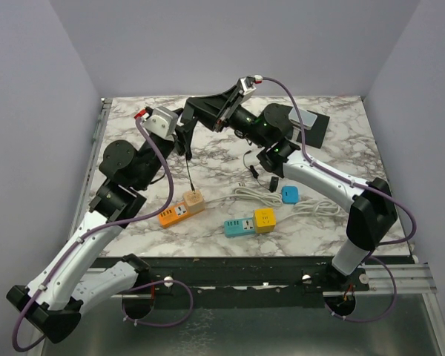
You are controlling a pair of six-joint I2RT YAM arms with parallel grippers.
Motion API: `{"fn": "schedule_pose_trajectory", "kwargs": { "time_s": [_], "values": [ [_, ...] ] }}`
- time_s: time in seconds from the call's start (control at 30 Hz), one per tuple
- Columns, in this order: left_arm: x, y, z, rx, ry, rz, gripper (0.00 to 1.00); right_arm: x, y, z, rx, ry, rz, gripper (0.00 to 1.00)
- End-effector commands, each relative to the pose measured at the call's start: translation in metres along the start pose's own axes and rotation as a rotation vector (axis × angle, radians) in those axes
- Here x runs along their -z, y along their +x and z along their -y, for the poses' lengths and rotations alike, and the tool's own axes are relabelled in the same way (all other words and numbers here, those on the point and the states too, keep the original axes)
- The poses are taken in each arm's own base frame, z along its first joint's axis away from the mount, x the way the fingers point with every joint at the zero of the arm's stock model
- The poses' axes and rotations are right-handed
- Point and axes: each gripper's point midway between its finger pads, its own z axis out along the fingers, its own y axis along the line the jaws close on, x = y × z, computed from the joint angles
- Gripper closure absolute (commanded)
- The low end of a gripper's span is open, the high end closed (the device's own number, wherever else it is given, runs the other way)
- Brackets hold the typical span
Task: Insert the plug
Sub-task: Pick up the plug from the center of the board, then adjust the socket at the center of the board.
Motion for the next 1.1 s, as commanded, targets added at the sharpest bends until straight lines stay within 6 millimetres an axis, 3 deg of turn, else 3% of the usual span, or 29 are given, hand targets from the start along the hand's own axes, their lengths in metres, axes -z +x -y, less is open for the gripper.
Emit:
{"fn": "schedule_pose_trajectory", "kwargs": {
  "time_s": [0.0,0.07,0.13,0.33,0.53,0.63,0.77,0.87,1.07],
  "values": [
    [-0.005,-0.026,-0.007,0.012,-0.031,0.070,0.64,-0.004,0.008,-0.005,0.014,-0.025,-0.026,0.96],
    [-0.006,-0.027,-0.009,0.000,-0.038,0.071,0.82,-0.002,0.011,-0.003,0.011,-0.023,-0.034,0.95],
    [-0.005,-0.027,-0.013,-0.009,-0.062,0.070,1.00,0.004,0.012,-0.002,0.016,-0.016,-0.036,0.85],
    [0.004,-0.030,-0.020,-0.039,-0.088,0.057,1.00,0.039,-0.003,0.006,0.127,0.072,-0.118,0.39],
    [0.013,-0.020,-0.013,-0.077,-0.042,0.000,1.00,0.084,-0.008,0.019,0.321,0.135,-0.373,0.01],
    [0.019,-0.018,-0.005,-0.122,0.025,-0.037,1.00,0.098,-0.007,0.026,0.517,0.200,-0.498,0.00],
    [0.030,-0.009,0.014,-0.221,0.175,-0.115,1.00,0.130,-0.016,0.079,0.773,0.407,-0.606,0.00],
    [0.037,0.010,0.022,-0.330,0.288,-0.243,1.00,0.149,-0.010,0.115,0.887,0.459,-0.686,0.00],
    [0.050,0.058,0.022,-0.441,0.418,-0.513,1.00,0.163,0.015,0.177,1.039,0.443,-0.817,0.00]
  ]
}}
